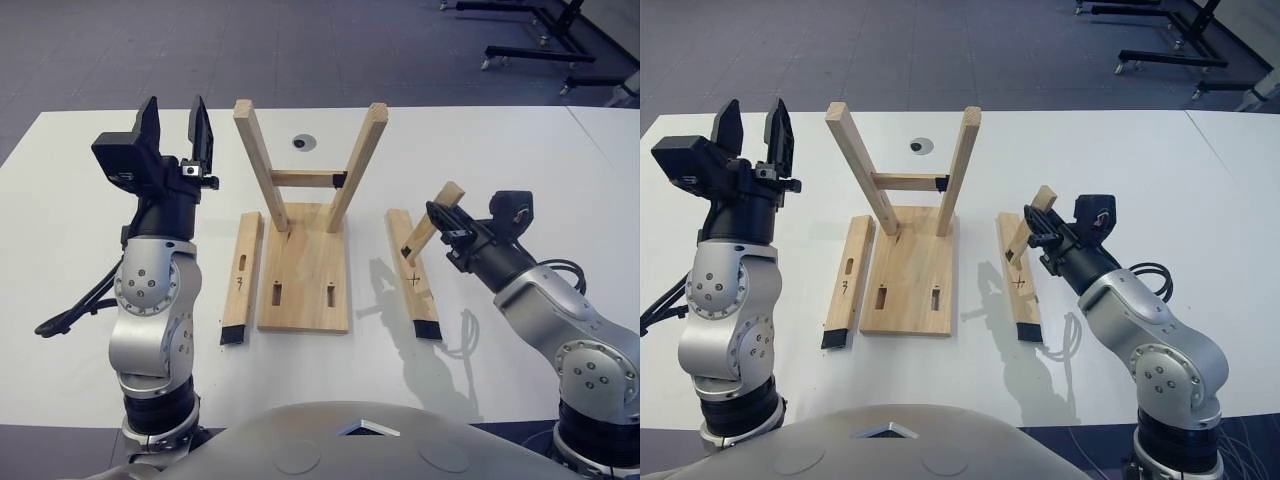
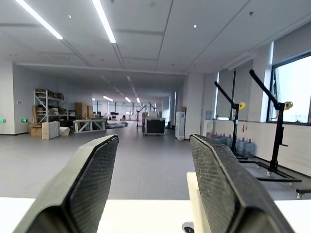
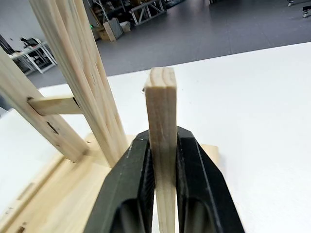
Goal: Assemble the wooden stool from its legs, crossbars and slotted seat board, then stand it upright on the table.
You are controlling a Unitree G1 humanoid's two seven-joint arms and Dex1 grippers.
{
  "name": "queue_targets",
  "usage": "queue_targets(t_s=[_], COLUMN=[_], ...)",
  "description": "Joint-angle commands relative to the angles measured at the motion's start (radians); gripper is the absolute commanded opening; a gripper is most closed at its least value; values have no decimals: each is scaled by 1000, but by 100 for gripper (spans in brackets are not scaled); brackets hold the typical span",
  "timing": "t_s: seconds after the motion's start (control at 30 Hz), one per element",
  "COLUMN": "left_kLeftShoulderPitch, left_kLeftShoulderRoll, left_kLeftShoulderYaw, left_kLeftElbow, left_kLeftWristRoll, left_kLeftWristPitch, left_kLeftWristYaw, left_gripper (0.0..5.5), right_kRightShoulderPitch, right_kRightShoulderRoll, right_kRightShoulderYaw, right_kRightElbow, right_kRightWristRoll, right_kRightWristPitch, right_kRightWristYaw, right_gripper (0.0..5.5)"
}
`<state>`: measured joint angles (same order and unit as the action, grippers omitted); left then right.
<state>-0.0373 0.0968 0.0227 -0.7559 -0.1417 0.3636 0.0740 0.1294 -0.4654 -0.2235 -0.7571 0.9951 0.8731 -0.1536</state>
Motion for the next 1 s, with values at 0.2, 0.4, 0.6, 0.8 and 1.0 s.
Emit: queue_targets(t_s=[0.2, 0.4, 0.6, 0.8, 1.0], left_kLeftShoulderPitch=[-104, -129, -144, -162, -147], left_kLeftShoulderRoll=[-18, -14, -12, -12, -11], left_kLeftShoulderYaw=[-14, -23, -14, -11, -47], left_kLeftElbow=[71, 102, 121, 140, 140], left_kLeftWristRoll=[21, 12, 12, 12, 0], left_kLeftWristPitch=[-86, -97, -110, -123, -119], left_kLeftWristYaw=[-31, -74, -94, -112, -148], left_gripper=[268, 268, 268, 268, 268], right_kRightShoulderPitch=[-24, -13, -37, -127, -248], right_kRightShoulderRoll=[39, 115, 181, 211, 261], right_kRightShoulderYaw=[98, 135, 149, 142, 102], right_kRightElbow=[55, 151, 128, 108, 103], right_kRightWristRoll=[-226, -382, -453, -509, -514], right_kRightWristPitch=[-53, -167, -220, -250, -248], right_kRightWristYaw=[-30, 9, 21, 30, 7], right_gripper=[39, 39, 39, 39, 39])
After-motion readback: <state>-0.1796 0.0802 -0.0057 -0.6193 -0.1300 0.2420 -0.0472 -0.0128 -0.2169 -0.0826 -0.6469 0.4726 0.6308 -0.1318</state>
